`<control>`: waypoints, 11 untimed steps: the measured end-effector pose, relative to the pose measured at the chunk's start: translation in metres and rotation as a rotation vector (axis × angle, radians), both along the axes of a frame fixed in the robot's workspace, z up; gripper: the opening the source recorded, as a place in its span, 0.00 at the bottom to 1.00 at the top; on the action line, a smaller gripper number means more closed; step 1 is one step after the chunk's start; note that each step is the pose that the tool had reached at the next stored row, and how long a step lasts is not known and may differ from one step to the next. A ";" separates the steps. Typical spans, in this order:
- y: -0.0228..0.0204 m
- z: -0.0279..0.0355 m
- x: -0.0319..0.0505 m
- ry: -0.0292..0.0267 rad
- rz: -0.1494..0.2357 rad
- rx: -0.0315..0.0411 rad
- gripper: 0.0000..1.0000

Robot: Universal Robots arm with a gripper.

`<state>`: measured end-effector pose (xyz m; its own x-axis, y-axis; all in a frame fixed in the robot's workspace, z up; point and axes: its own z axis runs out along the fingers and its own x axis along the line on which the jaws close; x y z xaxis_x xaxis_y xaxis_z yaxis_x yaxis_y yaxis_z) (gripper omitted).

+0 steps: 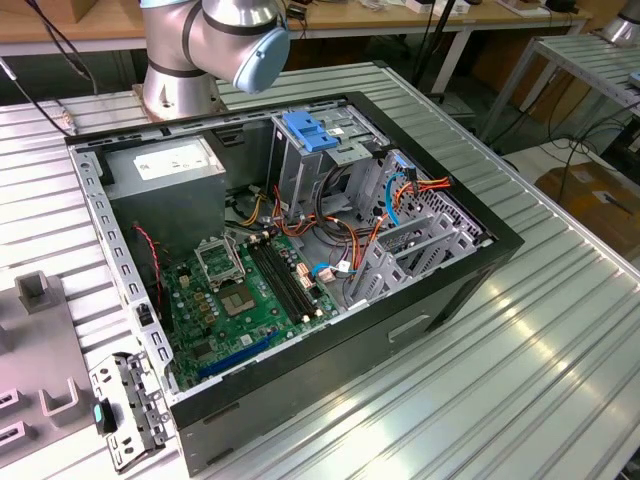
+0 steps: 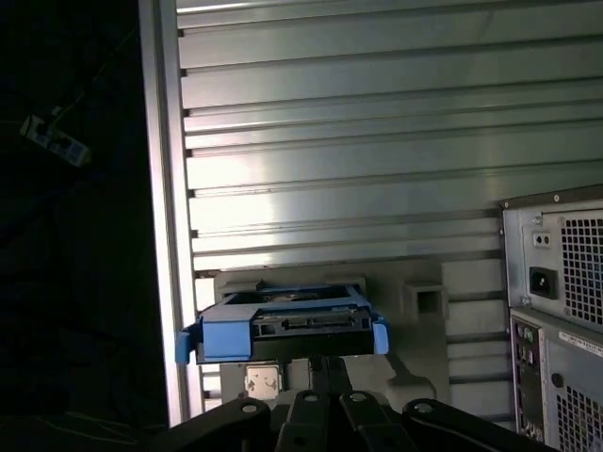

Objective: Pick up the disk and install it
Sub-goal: 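Reach for the disk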

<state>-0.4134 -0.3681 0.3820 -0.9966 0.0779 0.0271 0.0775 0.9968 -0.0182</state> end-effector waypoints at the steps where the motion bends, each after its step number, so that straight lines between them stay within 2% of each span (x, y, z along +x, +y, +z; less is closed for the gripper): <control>1: 0.0000 0.0000 -0.0015 0.0000 0.000 0.0000 0.11; 11: 0.0001 -0.0001 -0.0187 0.0000 0.000 0.0000 0.11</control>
